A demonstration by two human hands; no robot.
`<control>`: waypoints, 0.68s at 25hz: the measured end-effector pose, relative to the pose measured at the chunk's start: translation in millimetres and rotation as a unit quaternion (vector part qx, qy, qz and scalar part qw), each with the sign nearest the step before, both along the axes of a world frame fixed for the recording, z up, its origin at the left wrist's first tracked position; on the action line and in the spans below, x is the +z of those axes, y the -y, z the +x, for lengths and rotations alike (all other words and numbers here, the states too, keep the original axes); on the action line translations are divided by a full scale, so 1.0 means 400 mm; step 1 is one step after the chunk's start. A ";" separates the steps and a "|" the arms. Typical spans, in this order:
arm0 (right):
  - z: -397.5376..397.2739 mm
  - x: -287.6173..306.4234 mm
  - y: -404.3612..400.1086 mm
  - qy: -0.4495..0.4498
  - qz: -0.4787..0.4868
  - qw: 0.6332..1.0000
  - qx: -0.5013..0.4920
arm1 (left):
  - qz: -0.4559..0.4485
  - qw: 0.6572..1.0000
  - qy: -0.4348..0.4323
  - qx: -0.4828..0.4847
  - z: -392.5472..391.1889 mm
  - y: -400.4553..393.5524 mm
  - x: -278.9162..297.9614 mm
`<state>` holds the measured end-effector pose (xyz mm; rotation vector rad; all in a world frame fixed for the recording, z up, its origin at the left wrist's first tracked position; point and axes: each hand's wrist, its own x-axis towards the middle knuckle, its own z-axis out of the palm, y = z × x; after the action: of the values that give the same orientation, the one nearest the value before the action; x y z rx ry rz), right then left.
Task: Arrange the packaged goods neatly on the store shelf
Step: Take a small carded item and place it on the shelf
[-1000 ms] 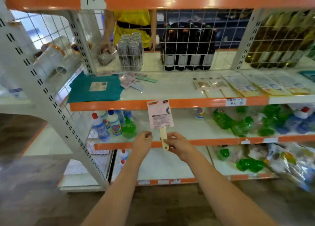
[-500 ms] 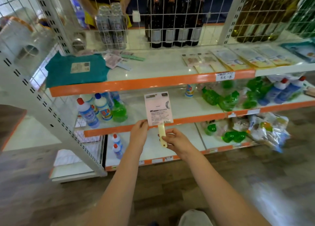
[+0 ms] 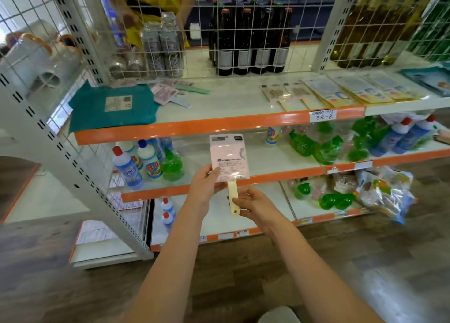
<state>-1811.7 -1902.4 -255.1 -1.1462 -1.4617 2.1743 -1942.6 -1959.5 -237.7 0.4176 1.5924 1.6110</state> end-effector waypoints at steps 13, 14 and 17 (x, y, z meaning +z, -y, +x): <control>-0.035 0.006 0.028 0.244 0.291 0.921 0.091 | -0.034 0.995 -0.072 0.059 0.037 -0.030 -0.024; -0.032 0.005 0.029 0.231 0.267 0.932 0.083 | -0.038 0.995 -0.077 0.047 0.041 -0.030 -0.022; -0.011 0.007 0.026 0.158 0.160 0.972 0.066 | -0.062 0.995 -0.079 0.018 0.044 -0.026 -0.026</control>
<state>-1815.9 -1912.7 -252.2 -1.3510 -1.9886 1.7970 -1925.1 -1949.0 -248.3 0.4620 1.8170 1.5274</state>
